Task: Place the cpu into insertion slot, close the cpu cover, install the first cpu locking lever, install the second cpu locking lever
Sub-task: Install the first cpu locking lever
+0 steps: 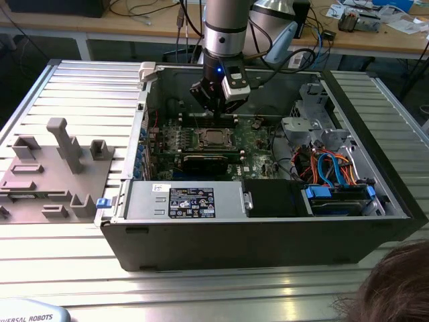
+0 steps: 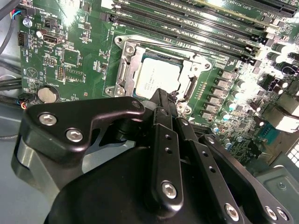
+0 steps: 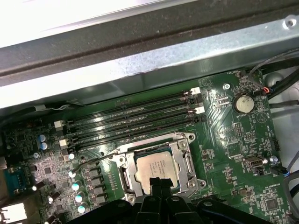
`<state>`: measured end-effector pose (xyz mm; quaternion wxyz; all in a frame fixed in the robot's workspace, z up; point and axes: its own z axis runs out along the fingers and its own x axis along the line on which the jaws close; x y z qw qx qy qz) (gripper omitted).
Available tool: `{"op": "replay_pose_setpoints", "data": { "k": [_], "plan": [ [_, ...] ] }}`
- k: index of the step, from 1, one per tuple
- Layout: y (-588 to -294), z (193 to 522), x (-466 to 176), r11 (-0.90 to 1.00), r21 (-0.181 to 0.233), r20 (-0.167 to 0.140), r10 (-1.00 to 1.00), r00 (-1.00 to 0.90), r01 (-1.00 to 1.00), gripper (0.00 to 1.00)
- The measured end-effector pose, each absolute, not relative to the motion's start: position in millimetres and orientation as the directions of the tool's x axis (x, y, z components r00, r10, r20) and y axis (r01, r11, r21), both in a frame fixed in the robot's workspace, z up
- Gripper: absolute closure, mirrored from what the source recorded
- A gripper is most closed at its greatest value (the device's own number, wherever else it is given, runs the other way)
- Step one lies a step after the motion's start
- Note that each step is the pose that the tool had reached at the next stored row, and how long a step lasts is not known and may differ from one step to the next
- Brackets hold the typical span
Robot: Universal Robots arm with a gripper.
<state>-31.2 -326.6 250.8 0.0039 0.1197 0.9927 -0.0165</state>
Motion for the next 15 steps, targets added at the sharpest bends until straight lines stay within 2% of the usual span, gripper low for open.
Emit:
{"op": "replay_pose_setpoints", "data": {
  "k": [15],
  "plan": [
    [-326.6,250.8,-31.3,0.974,-0.032,-0.012,0.226,-0.974,0.226,0.89]
  ]
}}
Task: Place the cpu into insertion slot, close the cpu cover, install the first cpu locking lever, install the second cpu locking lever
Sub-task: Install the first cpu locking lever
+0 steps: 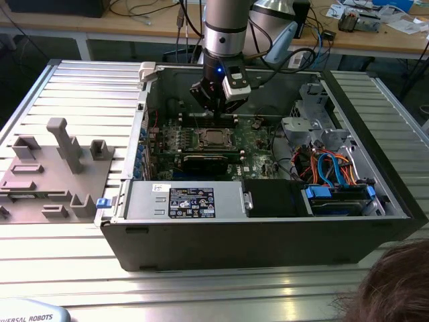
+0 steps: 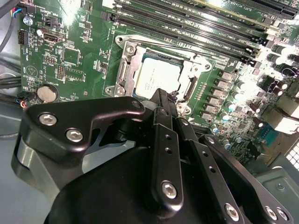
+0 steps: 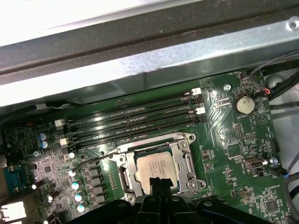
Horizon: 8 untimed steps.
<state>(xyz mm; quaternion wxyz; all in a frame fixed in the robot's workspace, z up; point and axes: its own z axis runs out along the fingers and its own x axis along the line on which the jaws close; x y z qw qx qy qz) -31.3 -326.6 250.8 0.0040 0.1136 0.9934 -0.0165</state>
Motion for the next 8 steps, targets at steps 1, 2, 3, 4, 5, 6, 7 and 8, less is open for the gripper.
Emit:
{"op": "replay_pose_setpoints", "data": {
  "k": [1,2,3,4,5,6,7,8],
  "plan": [
    [-326.6,250.8,-31.3,0.974,-0.032,-0.012,0.224,-0.974,0.225,0.89],
    [-326.6,250.8,-31.3,0.974,-0.032,-0.012,0.224,-0.975,0.224,0.89],
    [-326.6,250.8,-31.2,0.974,-0.032,-0.012,0.223,-0.975,0.223,0.89],
    [-326.6,250.8,-31.3,0.974,-0.032,-0.012,0.222,-0.975,0.222,0.89],
    [-326.6,250.8,-31.2,0.975,-0.032,-0.012,0.221,-0.975,0.222,0.89],
    [-326.6,250.8,-31.2,0.975,-0.032,-0.012,0.221,-0.975,0.221,0.89],
    [-326.6,250.8,-31.3,0.975,-0.032,-0.012,0.220,-0.975,0.220,0.89],
    [-326.6,250.8,-31.2,0.975,-0.032,-0.012,0.219,-0.976,0.219,0.89]
  ]
}}
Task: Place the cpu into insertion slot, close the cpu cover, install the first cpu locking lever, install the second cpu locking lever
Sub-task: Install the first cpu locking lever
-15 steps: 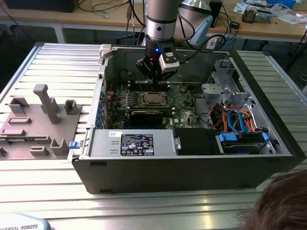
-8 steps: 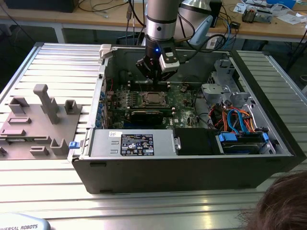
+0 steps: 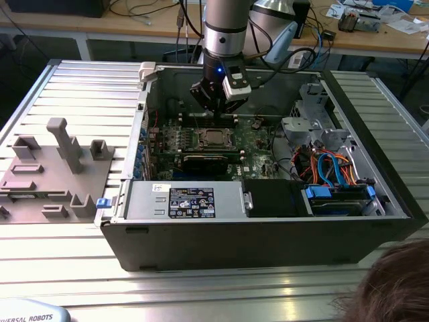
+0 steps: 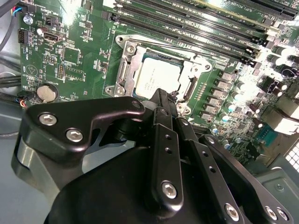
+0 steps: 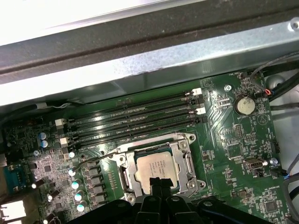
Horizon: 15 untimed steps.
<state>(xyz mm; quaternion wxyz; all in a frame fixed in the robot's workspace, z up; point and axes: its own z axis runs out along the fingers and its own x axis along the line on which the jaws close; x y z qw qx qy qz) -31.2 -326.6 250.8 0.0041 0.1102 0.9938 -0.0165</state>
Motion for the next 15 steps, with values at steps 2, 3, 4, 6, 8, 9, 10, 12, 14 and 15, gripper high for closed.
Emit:
{"op": "replay_pose_setpoints", "data": {
  "k": [2,3,4,6,8,9,10,12,14,15],
  "plan": [
    [-326.6,250.8,-31.2,0.976,-0.032,-0.012,0.217,-0.976,0.218,0.89],
    [-326.6,250.8,-31.3,0.976,-0.032,-0.012,0.217,-0.976,0.217,0.89],
    [-326.6,250.8,-31.2,0.976,-0.032,-0.012,0.216,-0.976,0.216,0.89],
    [-326.6,250.8,-31.3,0.976,-0.032,-0.012,0.214,-0.977,0.215,0.89],
    [-326.6,250.8,-31.2,0.977,-0.032,-0.012,0.213,-0.977,0.213,0.89],
    [-326.6,250.8,-31.2,0.977,-0.032,-0.012,0.212,-0.977,0.212,0.89],
    [-326.6,250.8,-31.2,0.977,-0.032,-0.012,0.211,-0.977,0.211,0.89],
    [-326.6,250.8,-31.2,0.977,-0.032,-0.012,0.209,-0.978,0.210,0.89],
    [-326.6,250.8,-31.2,0.978,-0.032,-0.012,0.207,-0.978,0.207,0.89],
    [-326.6,250.8,-31.2,0.978,-0.032,-0.012,0.206,-0.979,0.206,0.89]
  ]
}}
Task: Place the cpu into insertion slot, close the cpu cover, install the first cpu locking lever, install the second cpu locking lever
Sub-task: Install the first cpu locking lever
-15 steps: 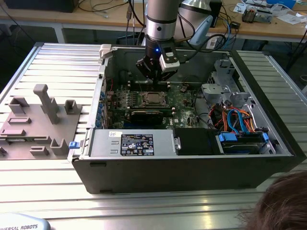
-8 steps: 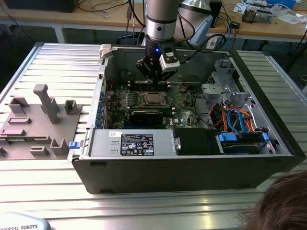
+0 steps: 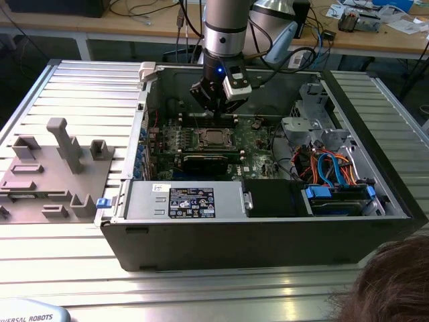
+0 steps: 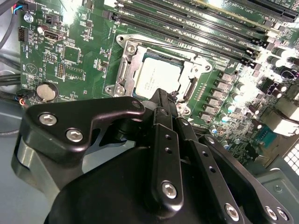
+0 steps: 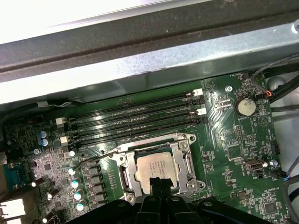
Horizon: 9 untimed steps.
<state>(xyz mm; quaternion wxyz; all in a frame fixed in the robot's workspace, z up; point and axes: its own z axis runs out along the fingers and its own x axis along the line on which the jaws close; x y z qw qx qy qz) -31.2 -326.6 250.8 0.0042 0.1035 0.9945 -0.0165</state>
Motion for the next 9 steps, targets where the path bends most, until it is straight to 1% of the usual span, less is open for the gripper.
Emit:
{"op": "replay_pose_setpoints", "data": {
  "k": [9],
  "plan": [
    [-326.6,250.8,-31.2,0.980,-0.032,-0.012,0.198,-0.980,0.198,0.89]
  ]
}}
